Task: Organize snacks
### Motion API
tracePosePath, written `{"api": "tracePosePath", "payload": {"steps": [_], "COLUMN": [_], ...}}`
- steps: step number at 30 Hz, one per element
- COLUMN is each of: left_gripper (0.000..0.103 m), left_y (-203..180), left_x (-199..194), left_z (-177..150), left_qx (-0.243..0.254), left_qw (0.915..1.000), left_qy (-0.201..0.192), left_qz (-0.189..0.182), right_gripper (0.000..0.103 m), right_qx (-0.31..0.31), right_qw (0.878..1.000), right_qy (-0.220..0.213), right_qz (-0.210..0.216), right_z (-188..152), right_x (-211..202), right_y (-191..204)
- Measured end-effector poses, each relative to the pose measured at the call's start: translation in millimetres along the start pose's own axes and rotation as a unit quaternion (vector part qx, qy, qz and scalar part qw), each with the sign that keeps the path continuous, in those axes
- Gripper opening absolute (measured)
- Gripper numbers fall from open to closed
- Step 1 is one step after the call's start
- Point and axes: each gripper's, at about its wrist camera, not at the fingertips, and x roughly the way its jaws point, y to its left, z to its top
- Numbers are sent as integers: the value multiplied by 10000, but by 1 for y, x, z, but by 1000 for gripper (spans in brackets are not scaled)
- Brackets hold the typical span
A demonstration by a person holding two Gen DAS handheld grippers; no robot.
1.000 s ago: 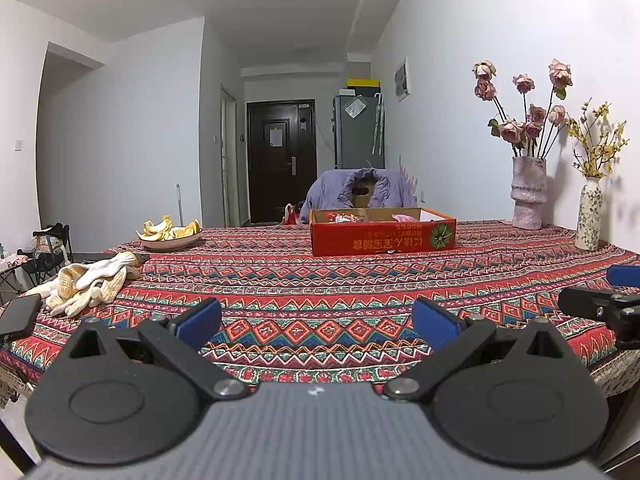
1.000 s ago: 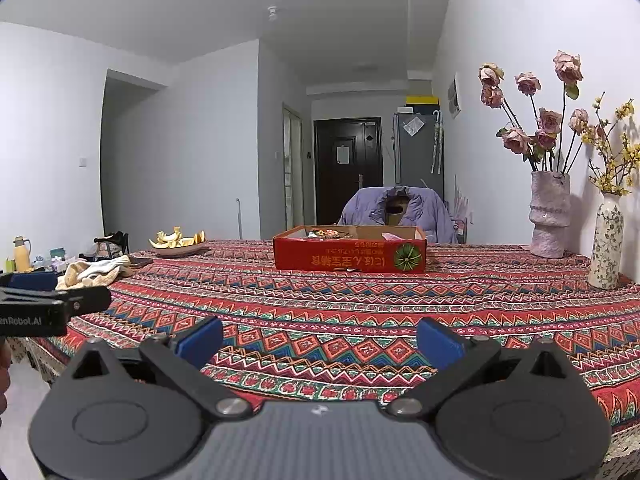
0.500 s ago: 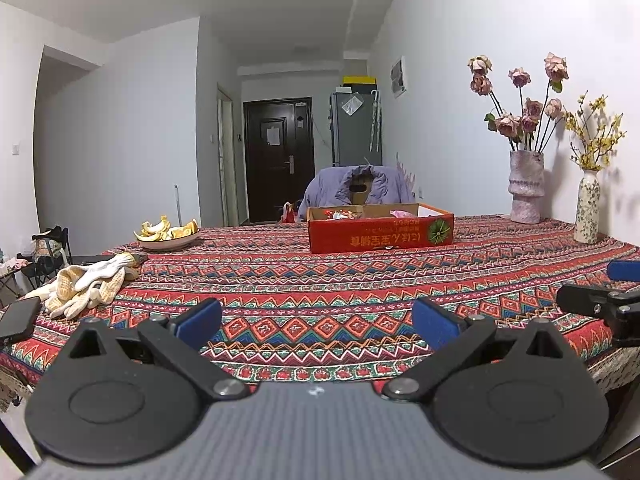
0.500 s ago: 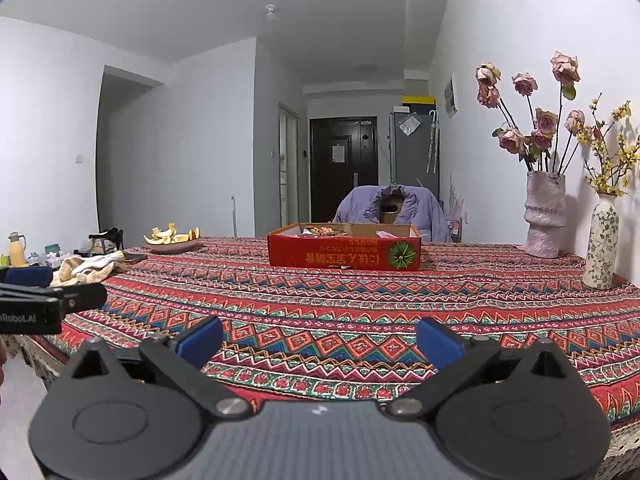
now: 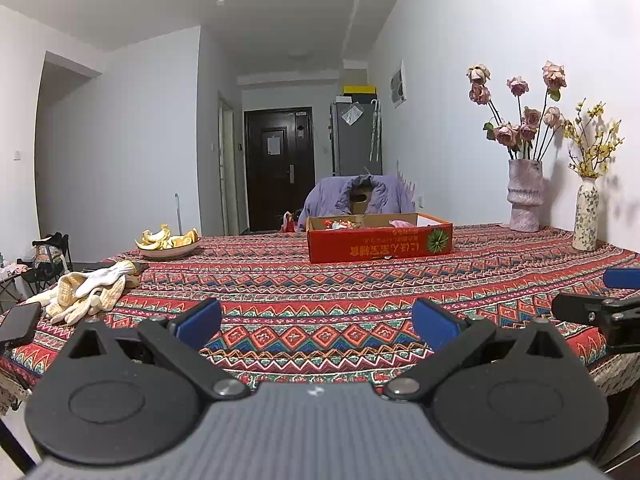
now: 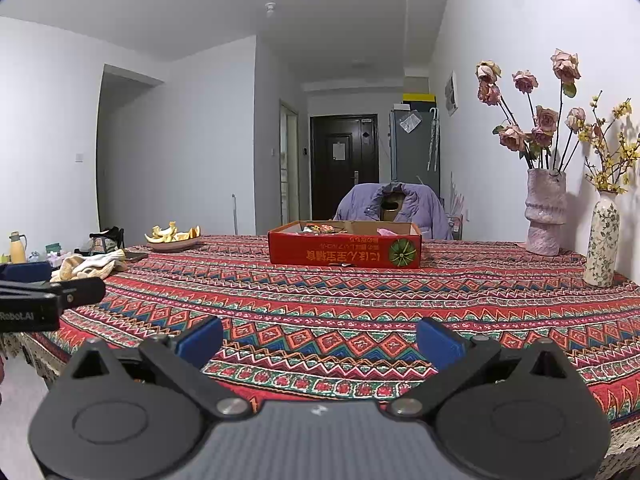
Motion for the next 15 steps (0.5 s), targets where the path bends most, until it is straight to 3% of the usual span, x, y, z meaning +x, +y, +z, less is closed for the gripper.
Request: {"api": "tracePosePath", "payload": {"steps": [15], "left_gripper": [103], "left_y": [1], "left_x": [-1], "left_z": [-1], "left_qx": [-5], "left_qw": [10000], "left_qy": [-10], "left_qz": [-4], "right_gripper": [103], "right_qx": [4], "right_qw": [10000], "right_qy": [-4], "right_qz": [-10], "right_z": [-1], "right_x": [-1], "right_y": [0]}}
